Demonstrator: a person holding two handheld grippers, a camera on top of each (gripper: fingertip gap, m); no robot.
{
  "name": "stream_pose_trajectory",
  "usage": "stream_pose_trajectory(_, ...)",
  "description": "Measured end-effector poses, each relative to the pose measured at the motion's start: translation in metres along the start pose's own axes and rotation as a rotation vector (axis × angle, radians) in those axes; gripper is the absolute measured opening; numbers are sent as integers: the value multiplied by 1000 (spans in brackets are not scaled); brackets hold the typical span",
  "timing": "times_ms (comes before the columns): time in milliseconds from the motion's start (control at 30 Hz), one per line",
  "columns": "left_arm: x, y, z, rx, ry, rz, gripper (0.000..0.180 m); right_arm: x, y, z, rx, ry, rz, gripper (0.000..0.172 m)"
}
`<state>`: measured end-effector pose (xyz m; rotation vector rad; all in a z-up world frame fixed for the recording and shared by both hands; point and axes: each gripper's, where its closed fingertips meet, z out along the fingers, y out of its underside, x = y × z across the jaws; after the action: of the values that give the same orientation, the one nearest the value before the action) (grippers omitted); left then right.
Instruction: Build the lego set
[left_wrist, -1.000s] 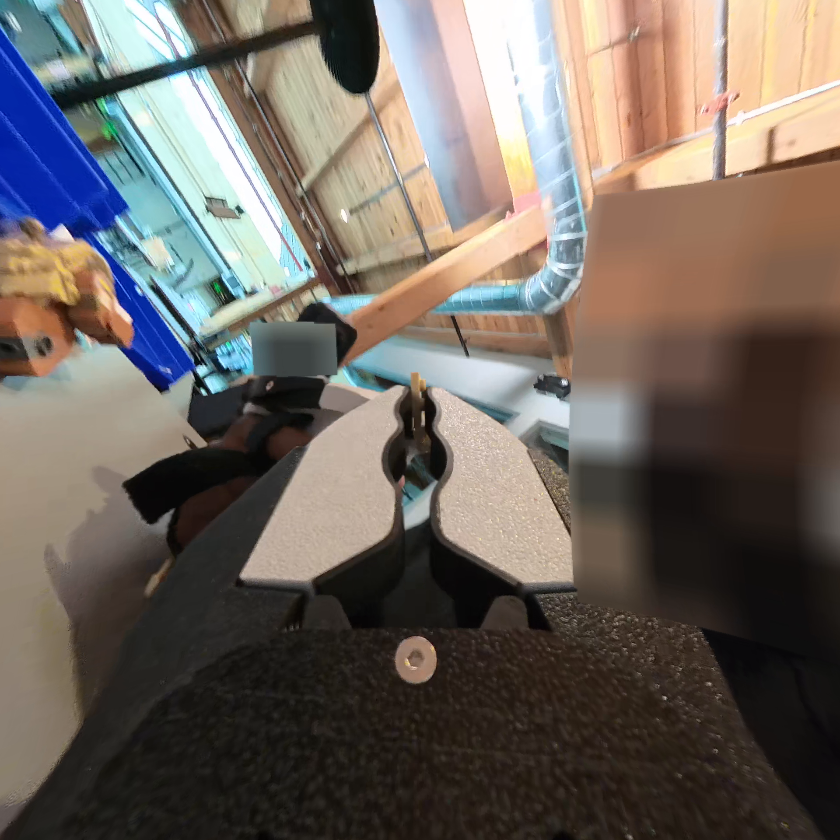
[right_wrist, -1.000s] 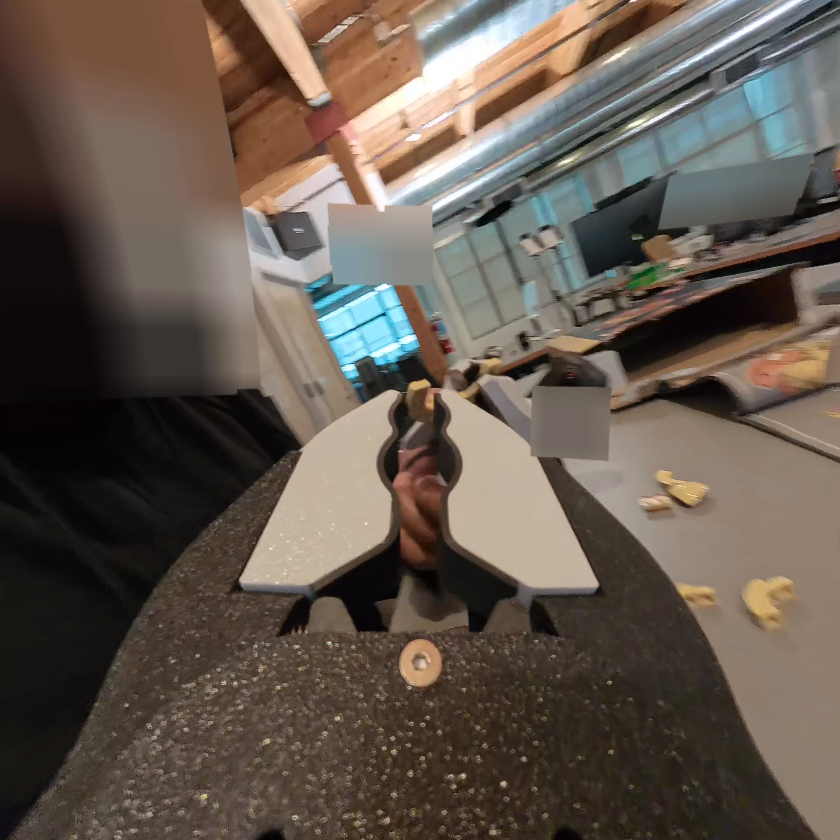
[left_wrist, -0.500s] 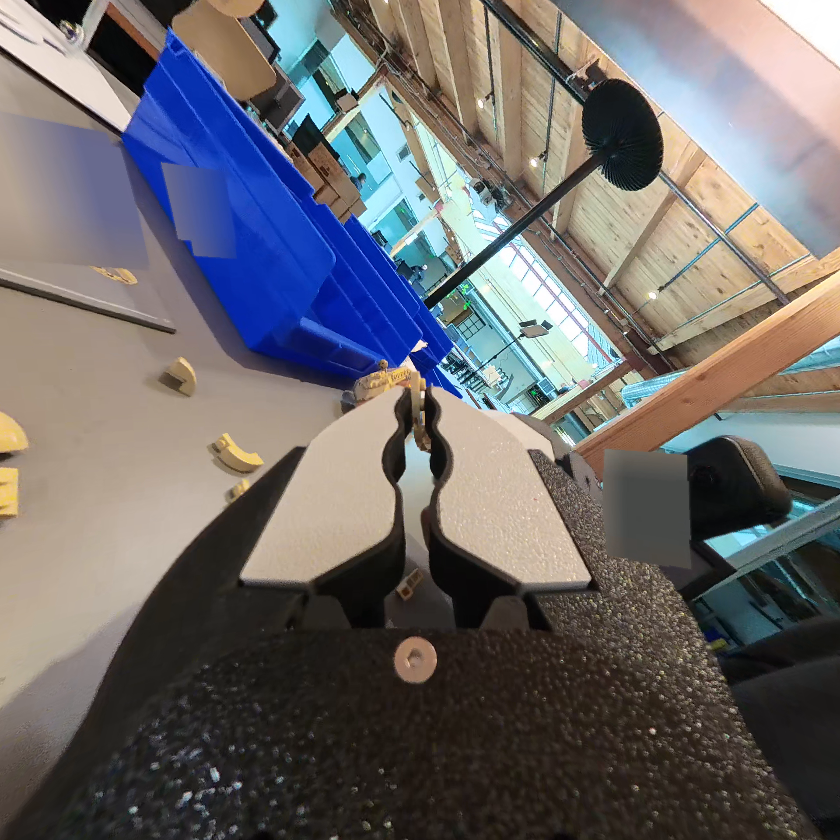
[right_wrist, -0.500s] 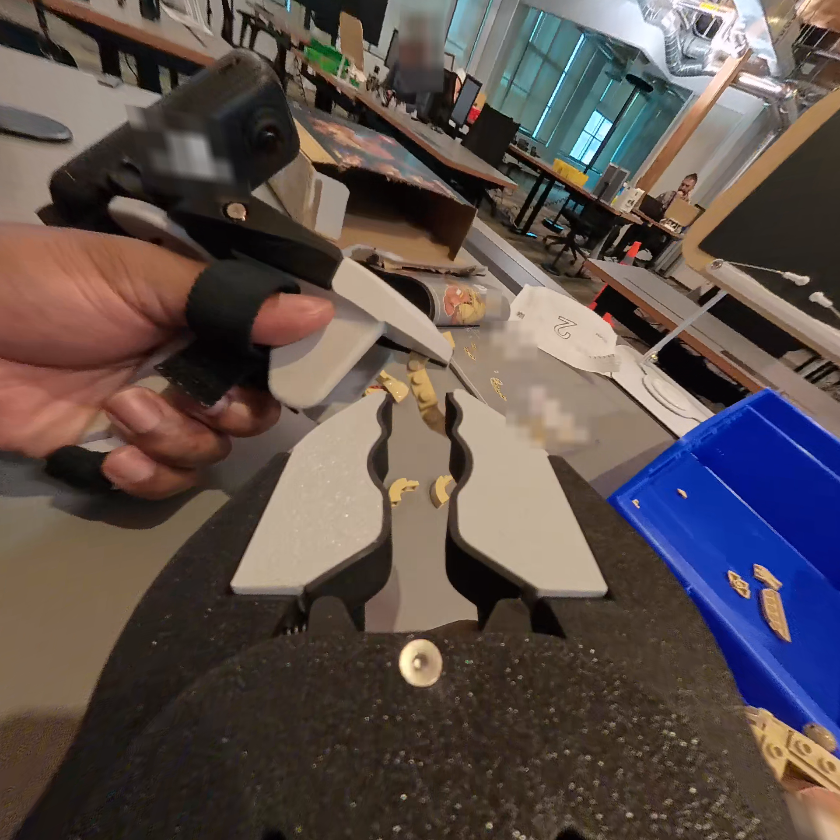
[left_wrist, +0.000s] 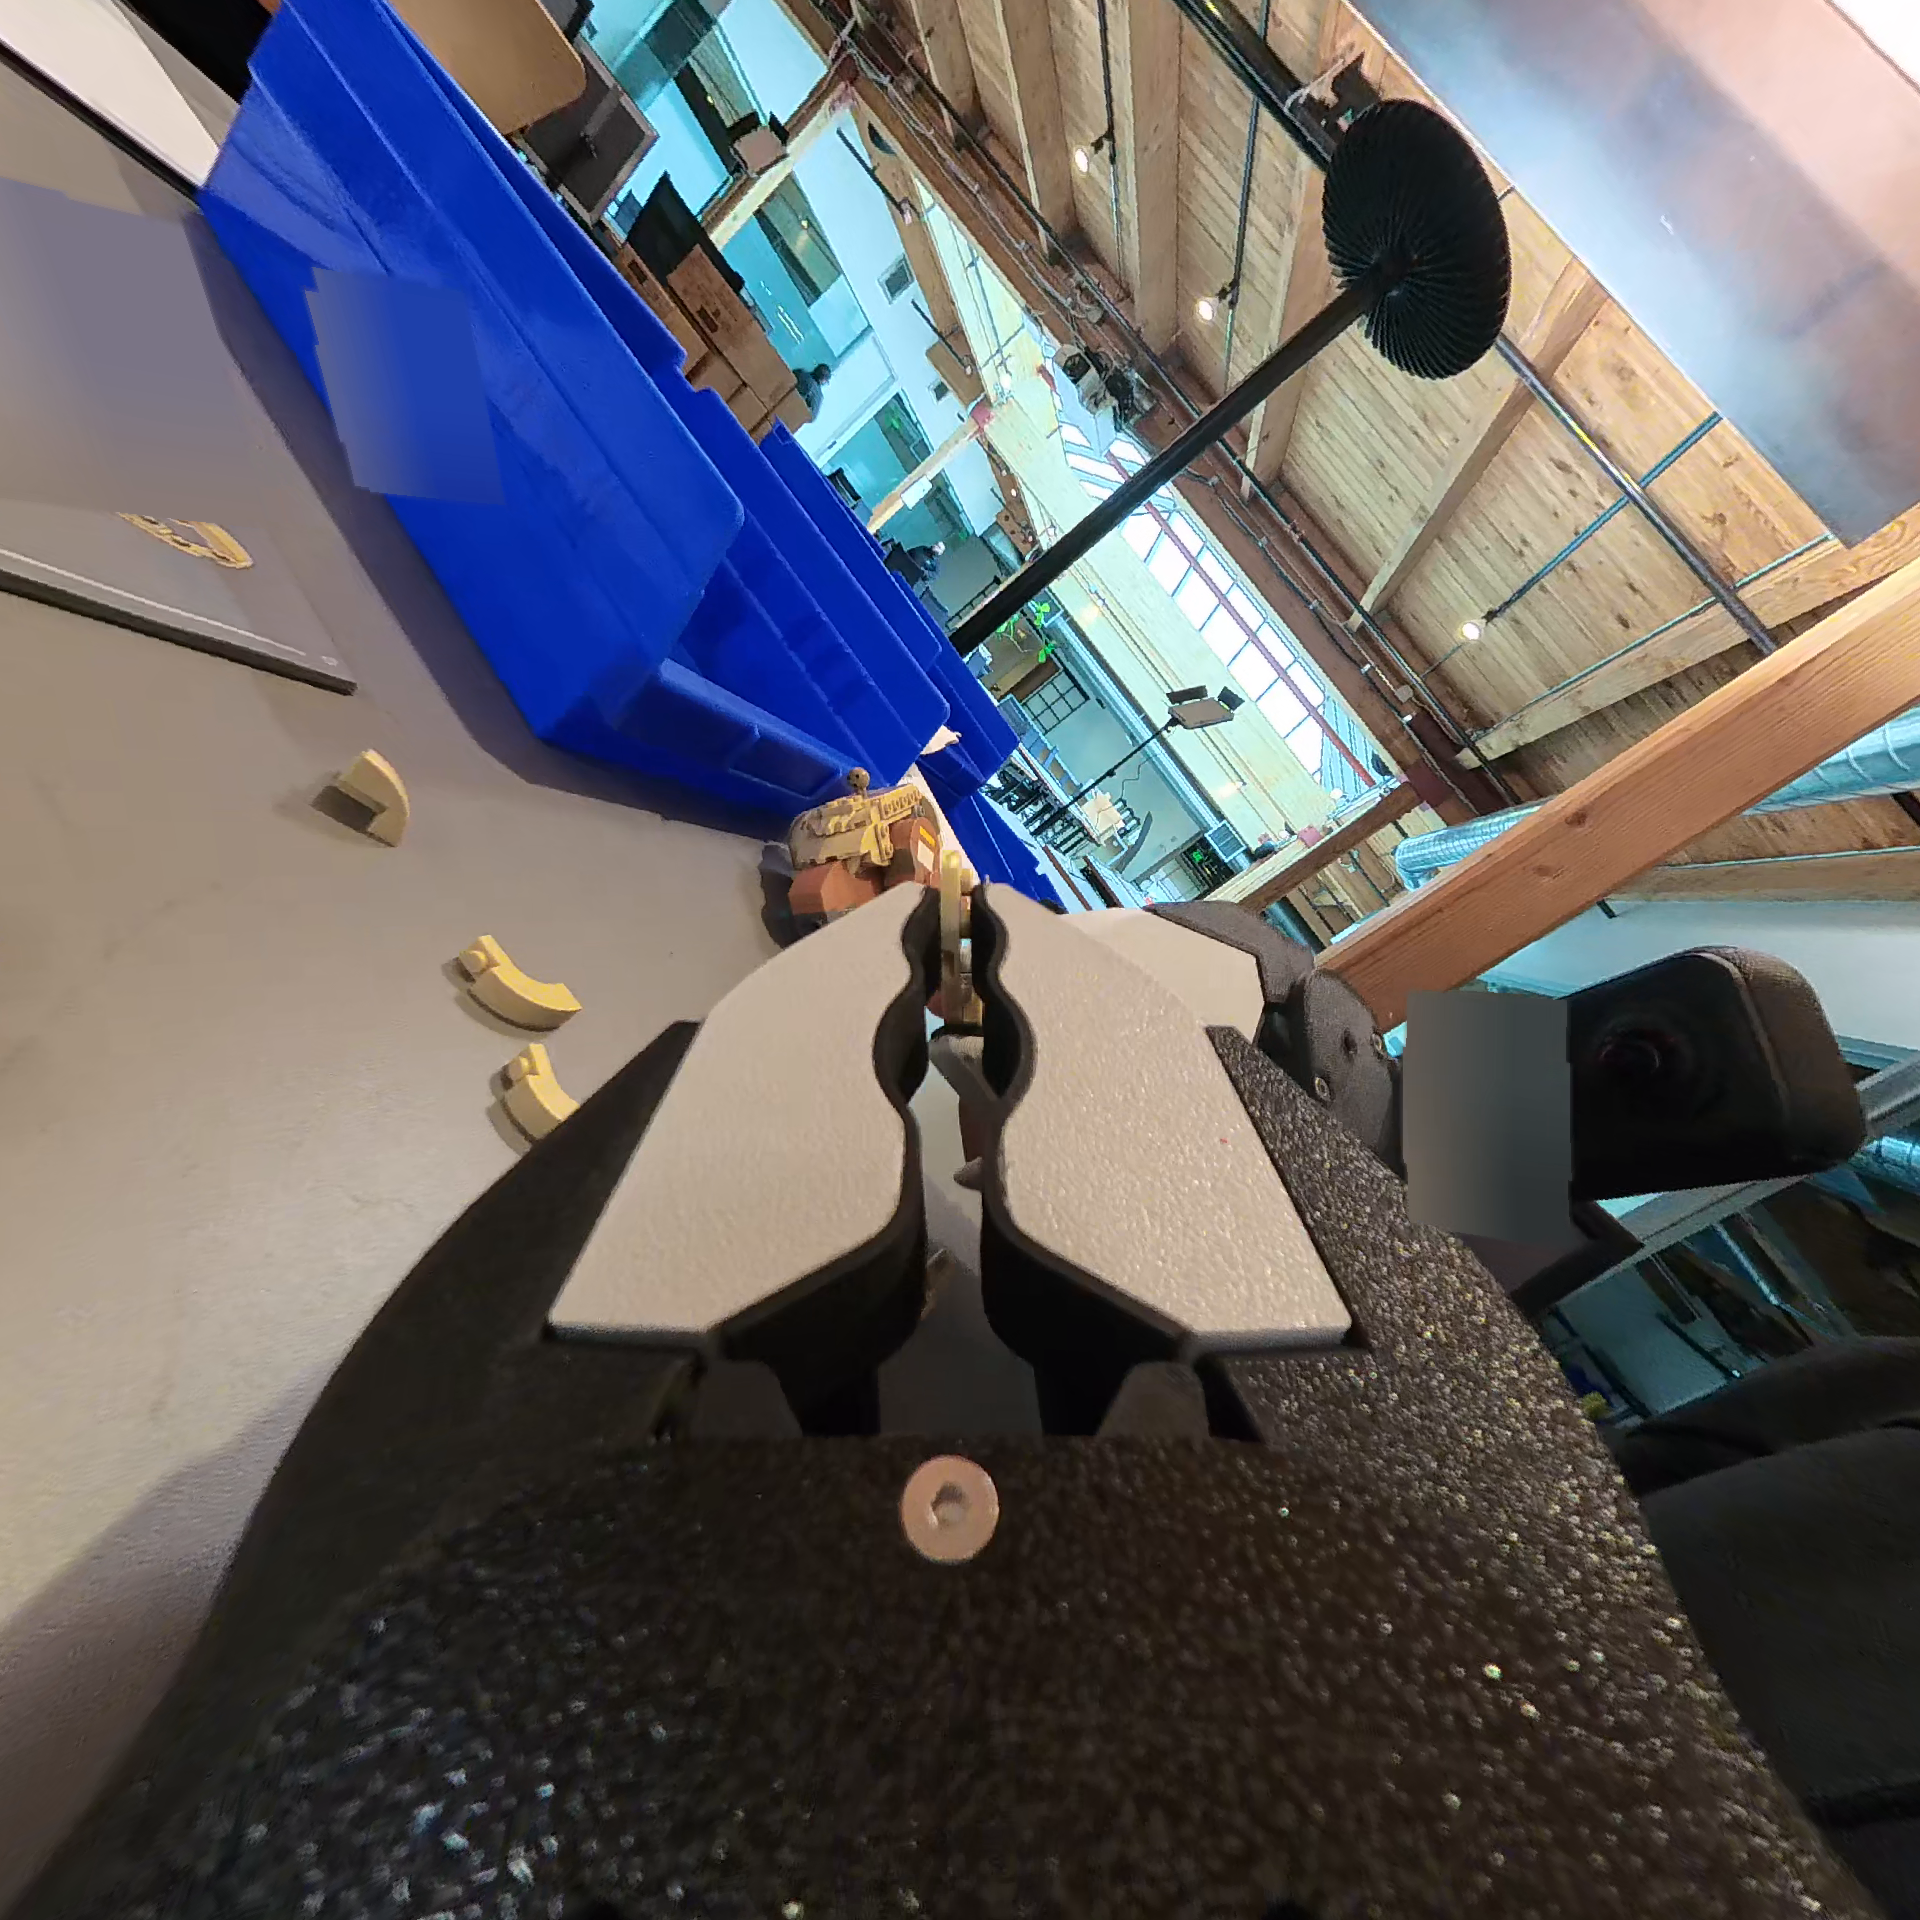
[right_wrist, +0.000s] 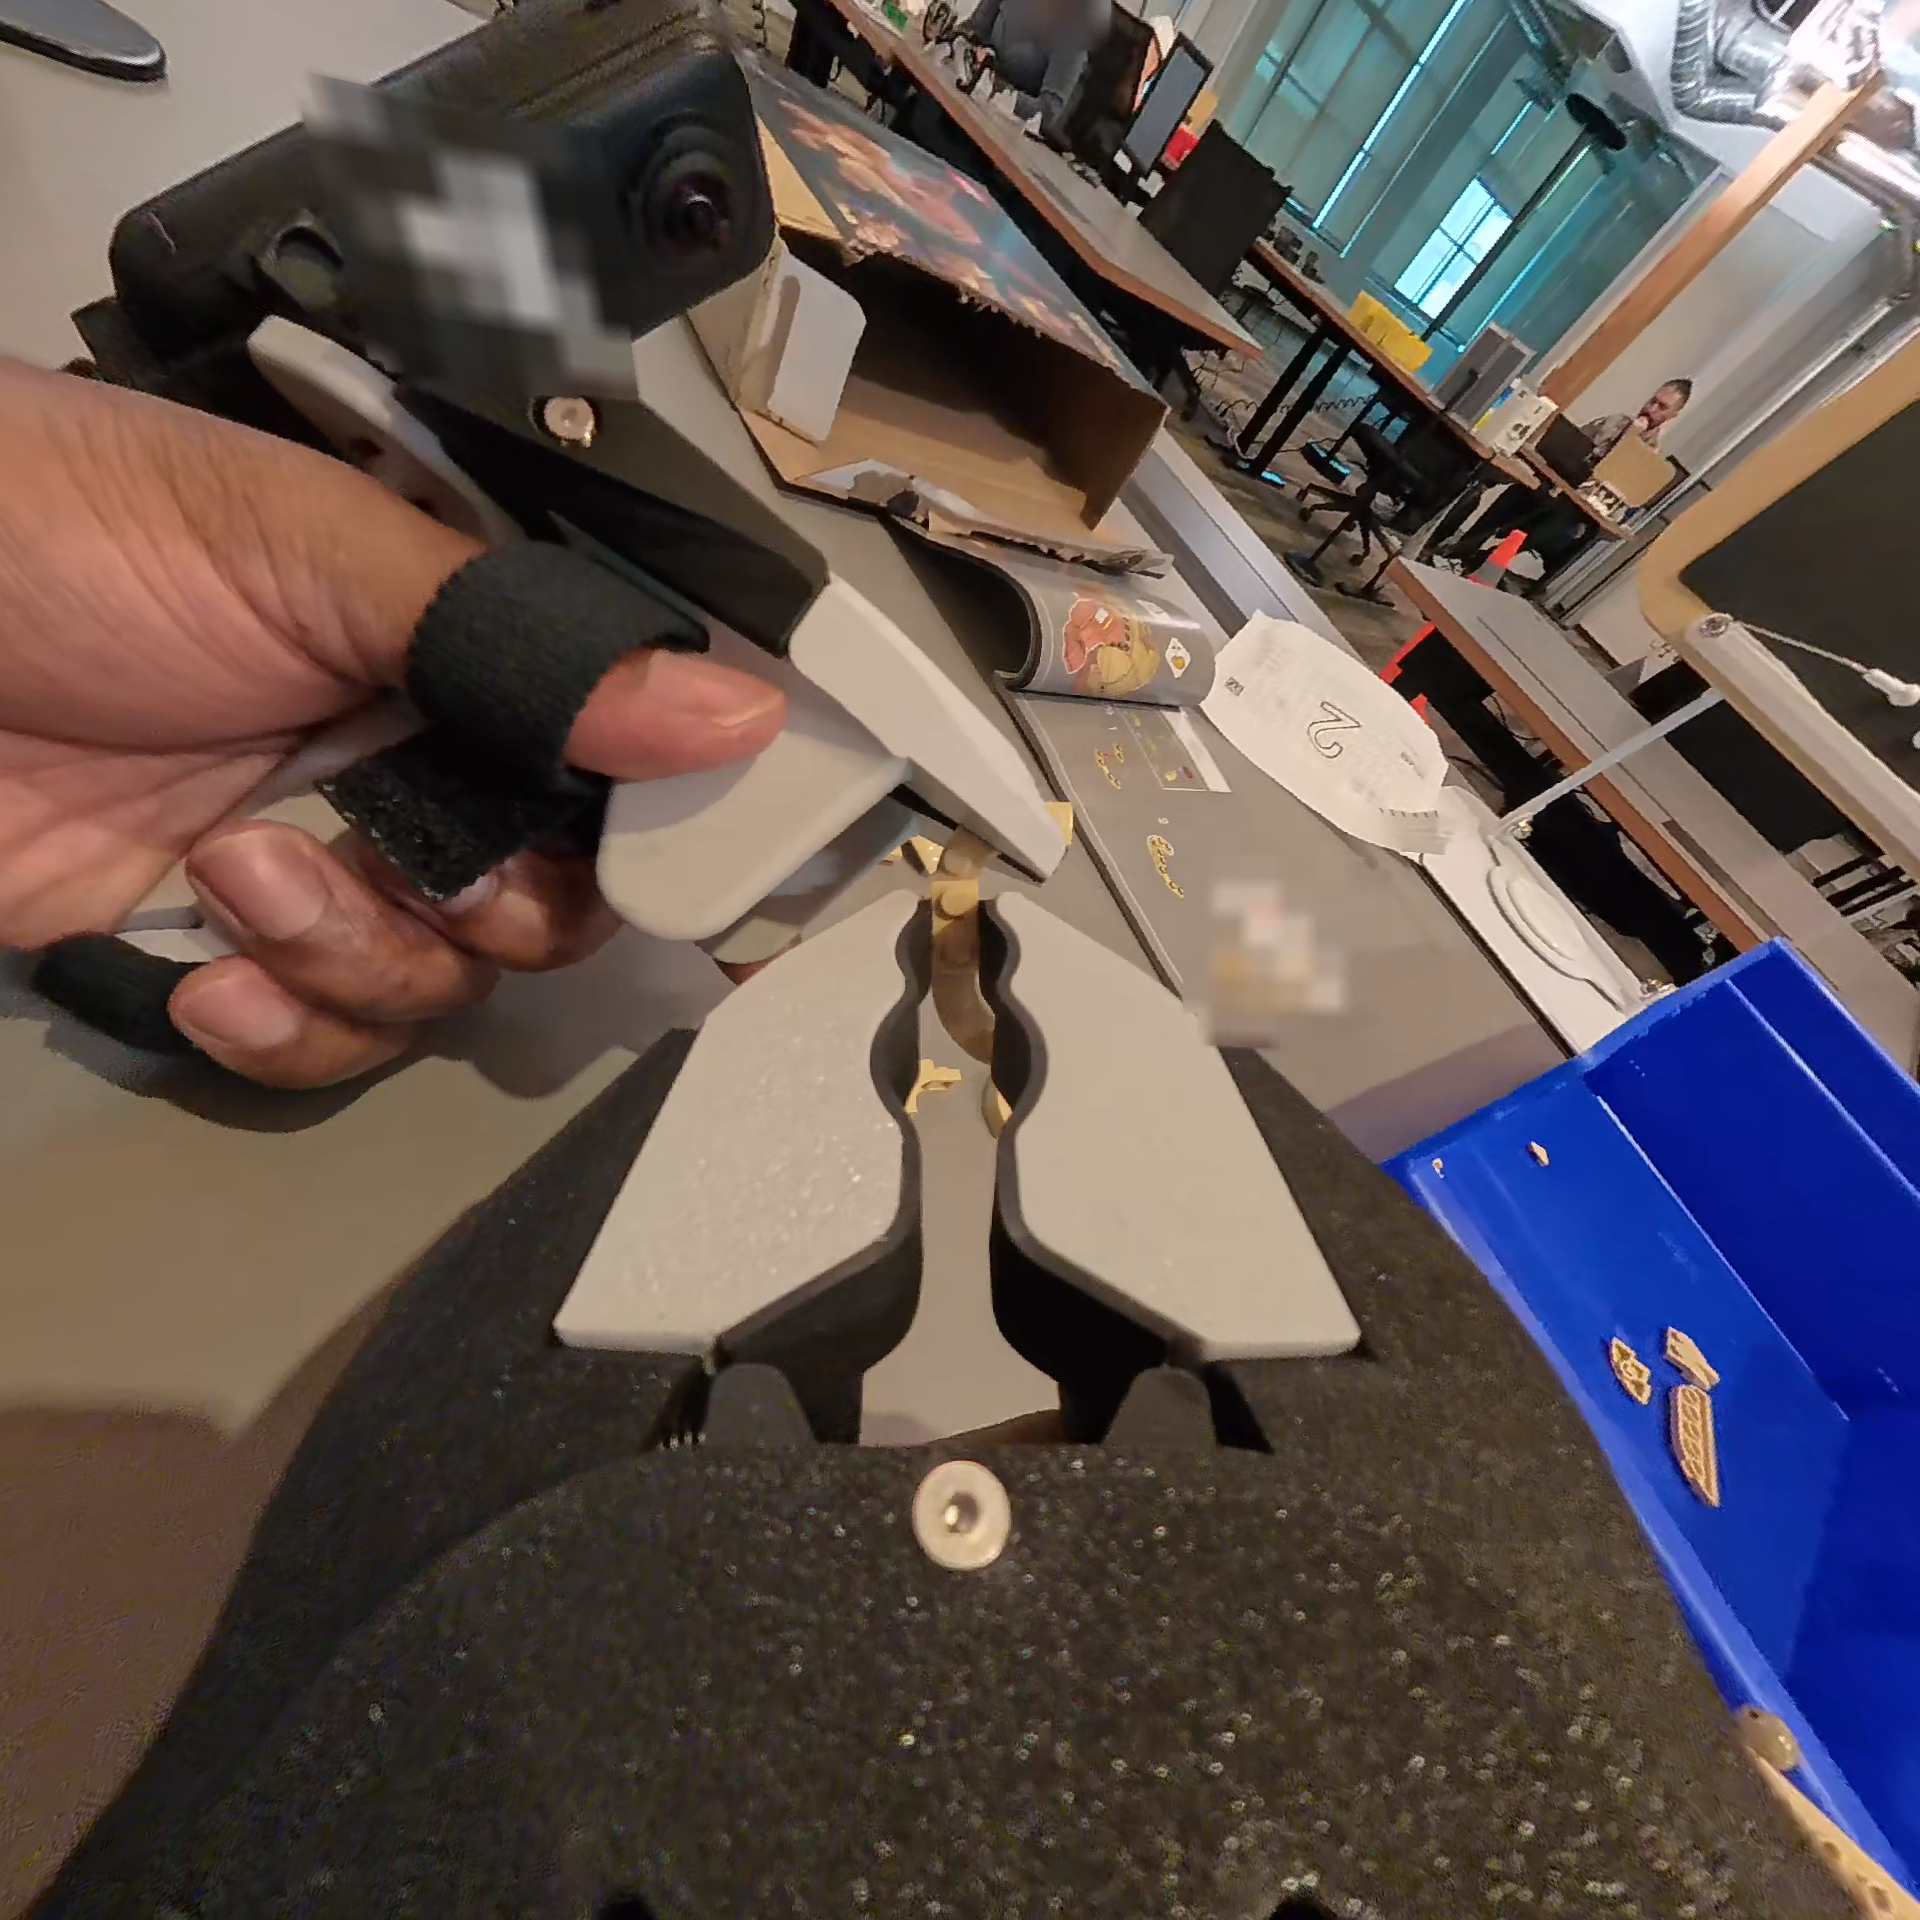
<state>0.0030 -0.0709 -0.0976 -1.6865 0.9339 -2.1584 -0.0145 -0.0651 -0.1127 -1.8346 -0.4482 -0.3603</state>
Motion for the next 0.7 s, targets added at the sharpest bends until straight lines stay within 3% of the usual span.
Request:
stream_pose_trajectory(400, 1, 0, -1, -22, 23, -2, 4, 0, 0, -1, 23, -27, -15, 9)
stream_pose_trajectory(467, 1, -2, -2, -11, 29, -2, 4, 2, 3, -7, 15, -32, 6, 32)
stream_pose_trajectory(533, -1, -6, -4, -5, 21, 11, 4, 6, 10, -19, 11, -40, 36, 40)
stream_pose_trajectory(700, -8, -15, -11, 4, 3, 22, 4, 3, 56, -63, -107, -131, 103, 35)
